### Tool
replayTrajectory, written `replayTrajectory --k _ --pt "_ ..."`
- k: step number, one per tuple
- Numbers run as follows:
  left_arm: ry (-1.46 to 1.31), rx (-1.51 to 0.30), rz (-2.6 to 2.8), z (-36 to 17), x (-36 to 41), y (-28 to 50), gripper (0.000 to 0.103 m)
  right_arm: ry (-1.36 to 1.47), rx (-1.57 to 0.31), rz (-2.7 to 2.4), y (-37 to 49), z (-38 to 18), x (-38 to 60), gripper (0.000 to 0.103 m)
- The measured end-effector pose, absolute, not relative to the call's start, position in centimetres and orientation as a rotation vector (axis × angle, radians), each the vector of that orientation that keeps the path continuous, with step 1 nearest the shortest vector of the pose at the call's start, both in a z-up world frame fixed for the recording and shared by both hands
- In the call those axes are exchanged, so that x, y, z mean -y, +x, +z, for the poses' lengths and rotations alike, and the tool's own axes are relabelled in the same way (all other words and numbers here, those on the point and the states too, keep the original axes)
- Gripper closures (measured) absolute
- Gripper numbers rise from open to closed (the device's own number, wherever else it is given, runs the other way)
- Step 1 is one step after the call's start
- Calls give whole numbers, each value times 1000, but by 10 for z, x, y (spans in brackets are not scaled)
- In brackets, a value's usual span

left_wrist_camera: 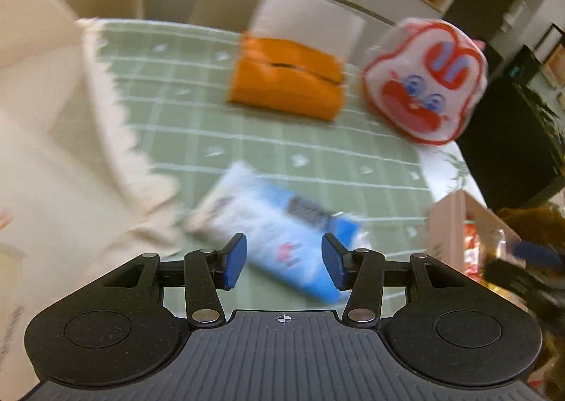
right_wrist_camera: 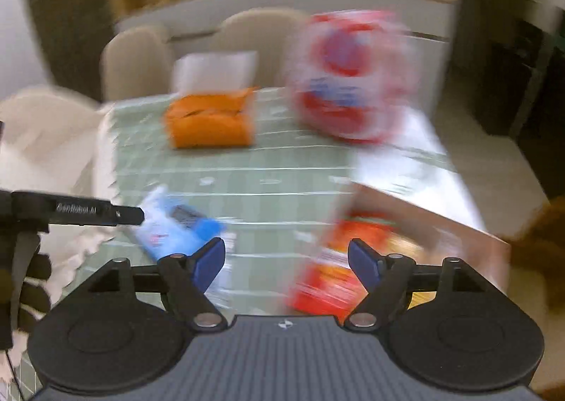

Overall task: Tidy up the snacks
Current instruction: 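Carry the red packet with the left tool and yellow packet with the right into the box, then grasp the blue snack bar with the left tool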

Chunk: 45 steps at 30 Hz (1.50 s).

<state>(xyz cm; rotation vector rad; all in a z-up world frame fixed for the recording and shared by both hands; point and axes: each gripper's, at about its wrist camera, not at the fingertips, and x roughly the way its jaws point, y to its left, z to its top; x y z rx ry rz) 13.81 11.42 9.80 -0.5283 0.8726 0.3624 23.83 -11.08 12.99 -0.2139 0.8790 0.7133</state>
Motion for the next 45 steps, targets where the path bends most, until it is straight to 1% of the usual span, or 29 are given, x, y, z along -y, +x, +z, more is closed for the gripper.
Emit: replayTrajectory --k 4,6,7,8,10,13,14,17,20,26,28,31,35,38,39,42,45 --pt "-566 -877 375 90 -137 95 51 -324 -913 834 237 96 16 26" --pt "-610 -887 364 84 -144 80 51 -320 -911 809 245 81 -13 26" --pt "-633 -893 355 81 -148 74 51 -296 -927 784 255 72 -23 28" --pt "-655 -898 349 76 -153 74 51 -273 -951 755 264 64 -30 31" --pt "-702 -896 351 69 -162 71 51 -254 -998 681 283 48 -38 52" --pt "-741 -879 377 59 -172 79 51 -276 -1055 613 289 30 -33 57" --pt "-745 -878 387 56 -174 87 51 -250 -1100 628 286 26 -28 56" --pt "-713 -889 400 47 -174 109 51 -219 -1126 695 264 29 -15 56" --pt "-610 -899 399 47 -166 132 51 -184 -1158 748 234 32 -2 57" --pt "-481 -972 376 38 -146 164 50 -203 -1117 765 187 36 17 57" --pt "-449 -976 374 35 -140 171 46 -202 -1110 766 178 37 24 57" --pt "-412 -976 365 33 -132 180 45 -204 -1093 762 167 37 33 60" --pt "-385 -977 362 29 -125 194 41 -192 -1078 738 157 38 50 60" --pt "-357 -974 346 29 -118 200 40 -153 -1088 725 156 39 61 60" --pt "-343 -974 331 28 -115 201 41 -142 -1080 720 156 40 65 60" --pt "-310 -978 261 29 -105 202 41 -137 -1025 687 151 45 75 52" --pt "-252 -951 210 35 -91 198 43 -168 -986 649 145 47 80 52"
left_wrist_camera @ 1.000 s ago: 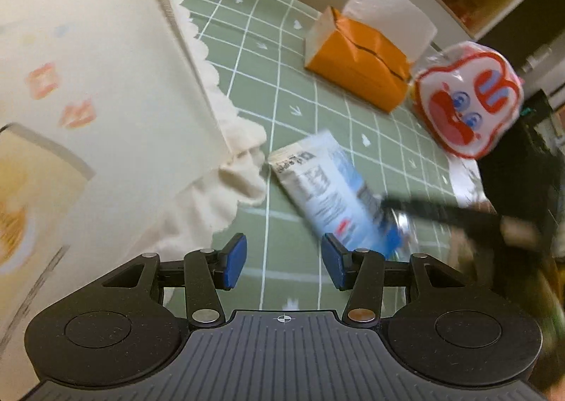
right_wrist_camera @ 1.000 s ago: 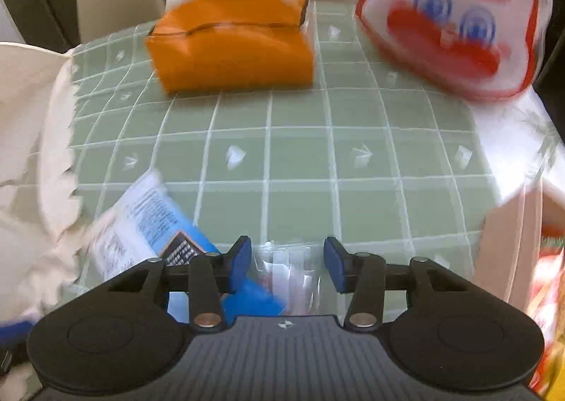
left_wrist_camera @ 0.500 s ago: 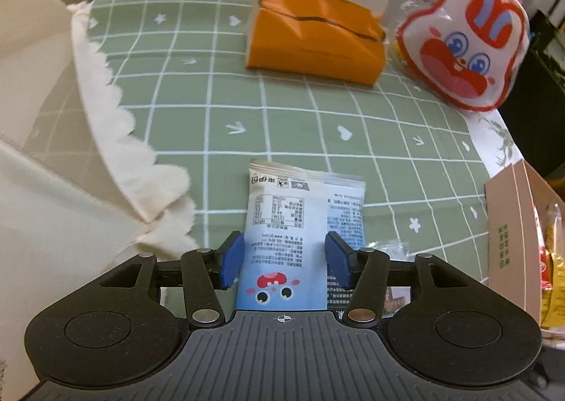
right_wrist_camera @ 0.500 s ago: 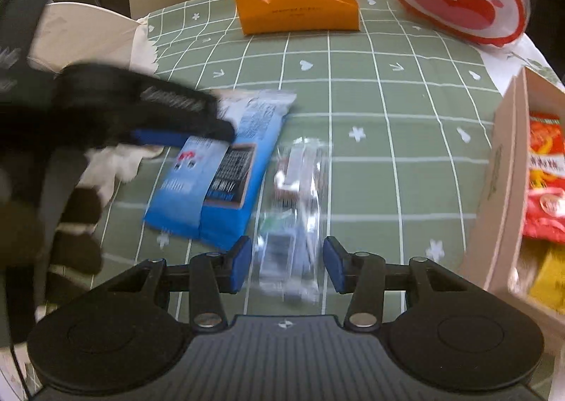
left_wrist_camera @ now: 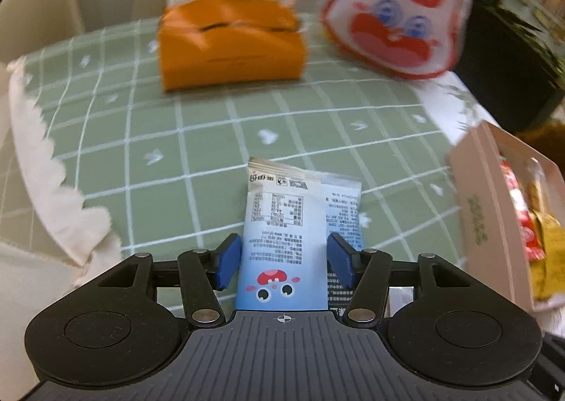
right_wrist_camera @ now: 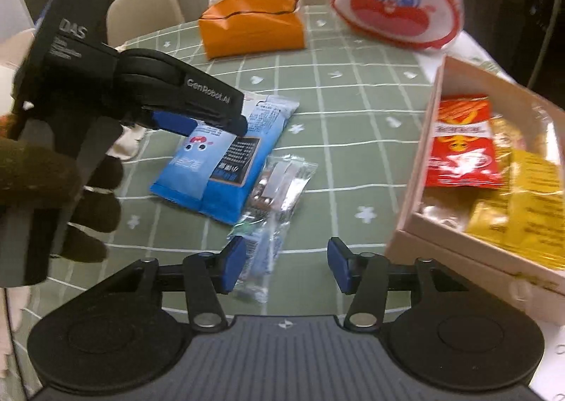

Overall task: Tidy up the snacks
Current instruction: 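Grasp the blue snack bar with the left tool, then grasp the clear-wrapped candy with the right tool while the left holds the blue bar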

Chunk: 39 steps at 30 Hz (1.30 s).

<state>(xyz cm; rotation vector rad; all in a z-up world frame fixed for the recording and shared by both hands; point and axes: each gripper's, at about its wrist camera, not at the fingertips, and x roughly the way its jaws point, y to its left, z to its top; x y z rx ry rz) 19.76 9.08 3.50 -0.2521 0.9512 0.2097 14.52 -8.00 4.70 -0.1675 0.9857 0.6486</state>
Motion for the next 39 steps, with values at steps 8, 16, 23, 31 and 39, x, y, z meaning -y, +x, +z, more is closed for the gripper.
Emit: replayTrajectory --k 8,16,23,31,39 --pt "27 -970 160 32 -67 187 40 9 -973 583 154 52 90 44" --pt "-98 -985 157 35 -104 159 40 -108 -963 539 171 29 48 67" --pt "-108 -939 125 43 -101 157 43 -134 -984 555 129 32 84 68" --pt "46 -996 50 32 -64 173 36 -86 -960 464 95 30 143 60" --pt "65 -1030 15 25 -48 179 7 -161 -901 453 84 24 140 34"
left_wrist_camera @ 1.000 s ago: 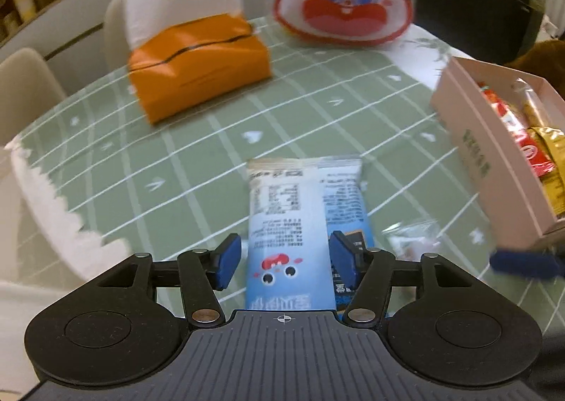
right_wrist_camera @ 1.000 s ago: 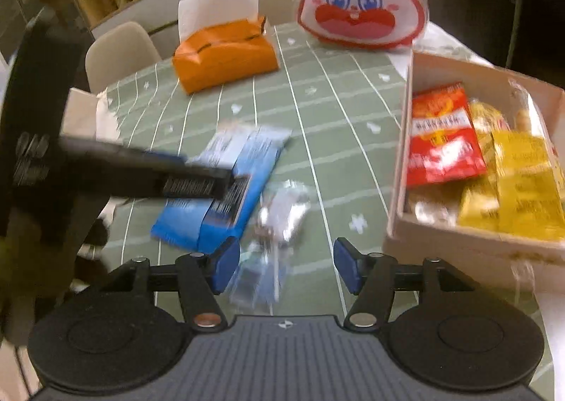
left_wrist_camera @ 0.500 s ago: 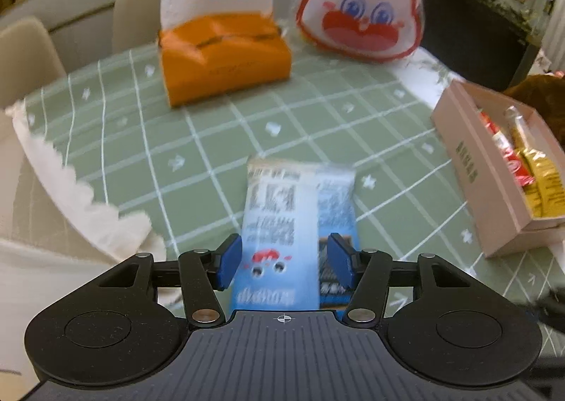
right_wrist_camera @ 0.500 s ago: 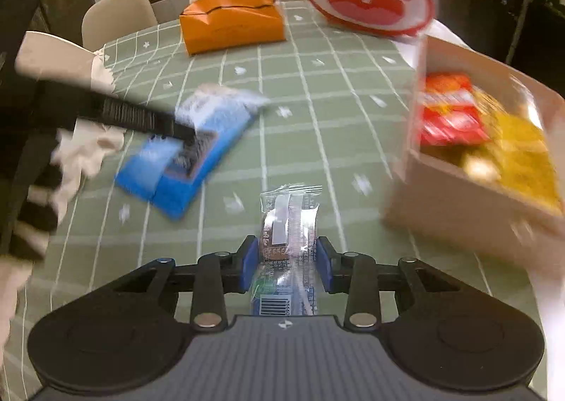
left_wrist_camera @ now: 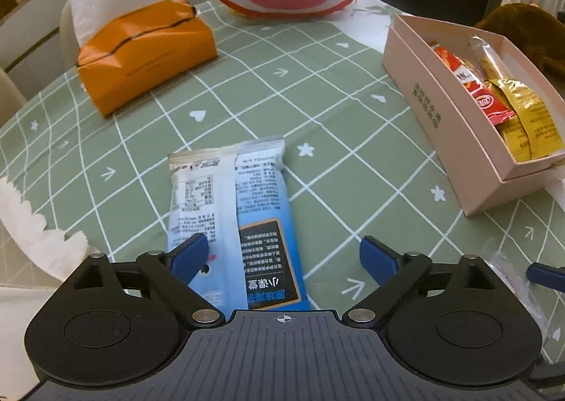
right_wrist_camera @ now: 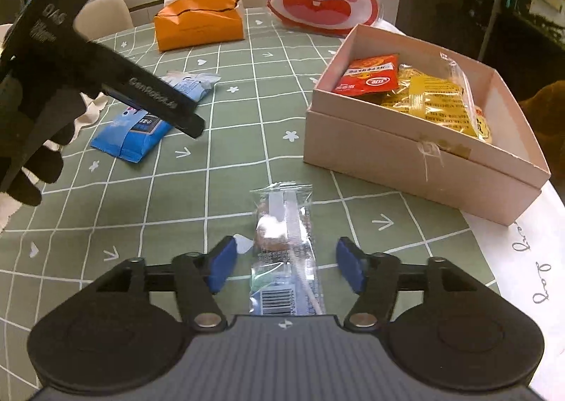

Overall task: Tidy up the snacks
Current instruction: 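Grasp the clear-wrapped candy with the right tool while the left holds the blue bar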

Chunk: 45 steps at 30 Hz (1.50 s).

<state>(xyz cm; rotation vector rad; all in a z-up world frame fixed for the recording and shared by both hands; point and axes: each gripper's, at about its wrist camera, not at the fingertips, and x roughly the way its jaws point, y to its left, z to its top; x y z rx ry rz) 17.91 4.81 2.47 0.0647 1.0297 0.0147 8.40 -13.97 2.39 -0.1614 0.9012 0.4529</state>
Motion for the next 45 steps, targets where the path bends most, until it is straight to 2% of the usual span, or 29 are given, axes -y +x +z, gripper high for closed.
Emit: replayTrajectory --k 5,13,18,20,29,32,33,34,36,45 --pt "96 -959 140 32 -65 177 20 -146 -870 449 80 21 143 26" --pt "-54 -1024 167 16 -86 192 8 -140 -847 445 77 17 148 11" --pt "-73 -1023 183 14 -87 196 9 -133 -854 439 80 12 147 0" --pt "-82 -1017 164 18 -87 191 16 -129 -868 416 80 13 145 0" --pt "-184 -1011 59 30 -78 114 19 -151 -979 411 97 19 135 0" --pt "-213 -1003 38 37 -70 84 19 -142 -984 381 96 23 130 15" --pt "-225 -1002 26 39 -66 74 19 -148 -985 389 94 25 127 27" --pt "-236 -1004 14 40 -64 66 19 -156 -986 400 92 28 123 42" --pt "-257 -1006 -11 40 -58 50 19 -172 -993 422 86 34 117 63" --pt "-254 -1011 -109 32 -17 8 19 -156 -1034 406 40 44 133 64"
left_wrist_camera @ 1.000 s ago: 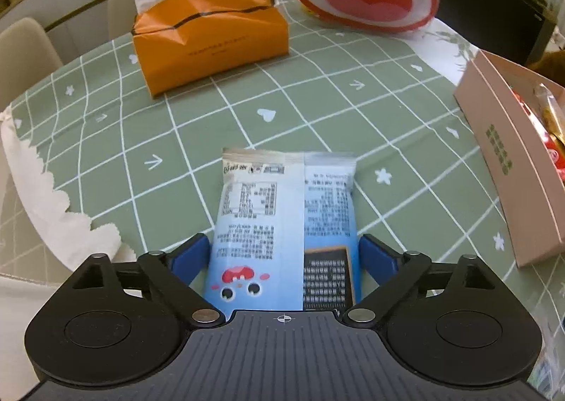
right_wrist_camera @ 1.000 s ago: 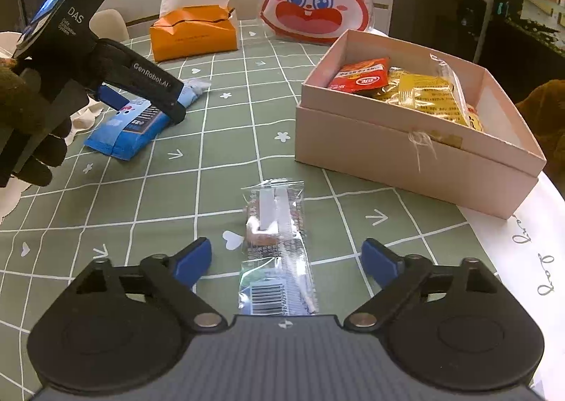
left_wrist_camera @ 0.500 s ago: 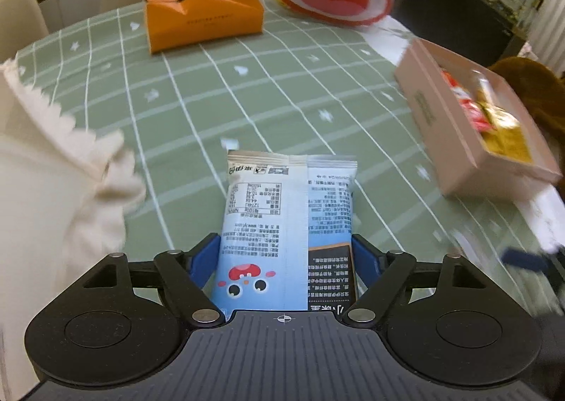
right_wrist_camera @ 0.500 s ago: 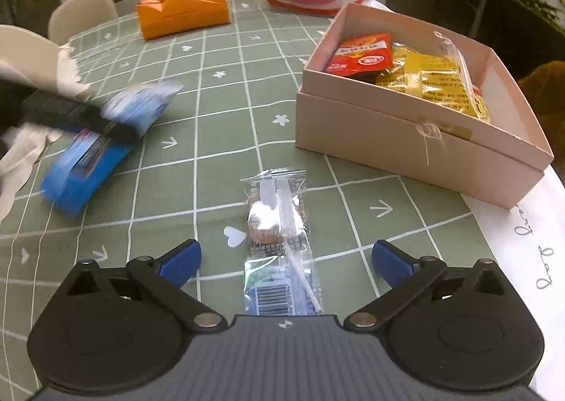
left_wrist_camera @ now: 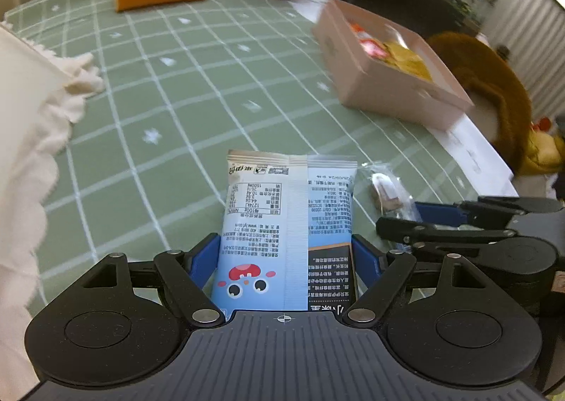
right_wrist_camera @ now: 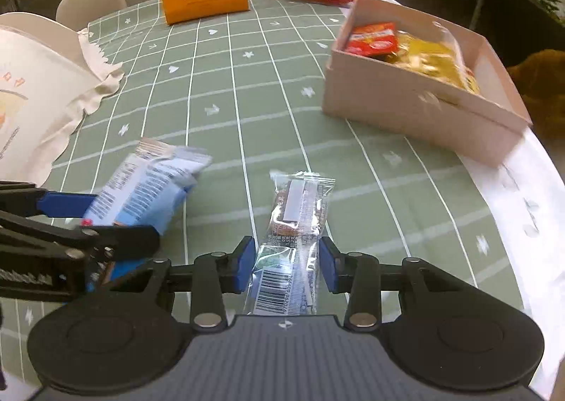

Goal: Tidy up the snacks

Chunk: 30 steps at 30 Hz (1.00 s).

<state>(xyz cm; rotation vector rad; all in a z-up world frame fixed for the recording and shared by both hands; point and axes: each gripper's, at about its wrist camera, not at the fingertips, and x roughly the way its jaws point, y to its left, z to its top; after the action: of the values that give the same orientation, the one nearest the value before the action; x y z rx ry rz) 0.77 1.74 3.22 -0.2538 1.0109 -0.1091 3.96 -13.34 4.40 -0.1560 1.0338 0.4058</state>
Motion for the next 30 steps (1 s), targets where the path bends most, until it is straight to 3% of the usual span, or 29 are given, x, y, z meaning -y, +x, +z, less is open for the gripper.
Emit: replayTrajectory --k 13,30 --pt "-120 -1037 -239 25 51 -12 18 -107 -1060 242 -6 42 194 64" --pt "-157 -1062 -231 26 63 -6 19 -95 -1045 296 -3 41 210 65"
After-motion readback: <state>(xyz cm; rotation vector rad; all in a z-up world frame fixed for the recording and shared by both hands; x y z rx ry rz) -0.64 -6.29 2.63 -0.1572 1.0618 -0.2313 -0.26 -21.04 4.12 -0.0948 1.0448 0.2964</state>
